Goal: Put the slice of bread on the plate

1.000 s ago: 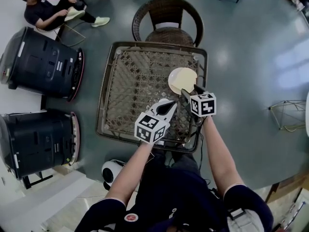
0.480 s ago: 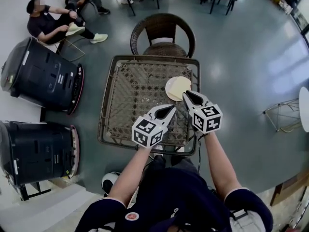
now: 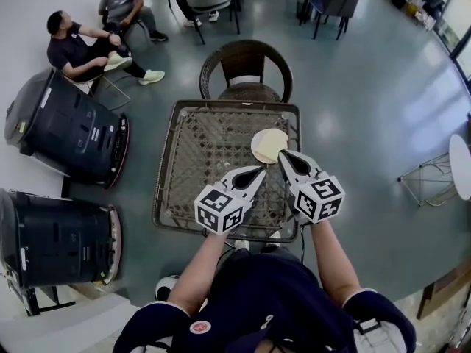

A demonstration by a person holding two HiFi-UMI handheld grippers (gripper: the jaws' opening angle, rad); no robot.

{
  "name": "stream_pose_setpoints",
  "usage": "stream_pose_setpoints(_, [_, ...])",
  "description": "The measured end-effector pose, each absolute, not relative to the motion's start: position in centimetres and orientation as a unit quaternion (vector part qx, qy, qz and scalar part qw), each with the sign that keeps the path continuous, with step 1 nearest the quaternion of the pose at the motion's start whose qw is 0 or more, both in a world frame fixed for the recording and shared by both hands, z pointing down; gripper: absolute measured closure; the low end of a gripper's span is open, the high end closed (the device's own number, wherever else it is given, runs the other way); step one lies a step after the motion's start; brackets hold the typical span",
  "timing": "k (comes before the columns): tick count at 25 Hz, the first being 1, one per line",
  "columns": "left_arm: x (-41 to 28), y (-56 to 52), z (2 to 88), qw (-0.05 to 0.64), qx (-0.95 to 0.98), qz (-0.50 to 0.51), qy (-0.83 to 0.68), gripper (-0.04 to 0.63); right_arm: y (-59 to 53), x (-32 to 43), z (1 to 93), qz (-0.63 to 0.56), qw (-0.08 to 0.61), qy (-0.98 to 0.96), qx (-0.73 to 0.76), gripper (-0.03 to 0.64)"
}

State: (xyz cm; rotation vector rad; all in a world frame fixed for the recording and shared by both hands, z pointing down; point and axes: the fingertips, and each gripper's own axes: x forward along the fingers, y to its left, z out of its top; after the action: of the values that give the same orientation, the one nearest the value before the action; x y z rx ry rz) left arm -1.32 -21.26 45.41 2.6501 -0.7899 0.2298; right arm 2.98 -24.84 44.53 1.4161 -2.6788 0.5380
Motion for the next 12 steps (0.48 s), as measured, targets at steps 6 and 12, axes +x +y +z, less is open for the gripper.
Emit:
stream_pose_setpoints(6, [-1.2,-20.4,43.5,0.164,0.945,0.073,-0.274,0.589,-23.0,1.8,41.8,0.155,0.008,-0.881,0.446,0.609])
stream_pose_setpoints(12, [-1.3,-19.8,42.8,0.157,0.947,0.069,-0.271,0.589,-22.1,1.7,40.3,0.14,-0.006,-0.883,0.448,0.609])
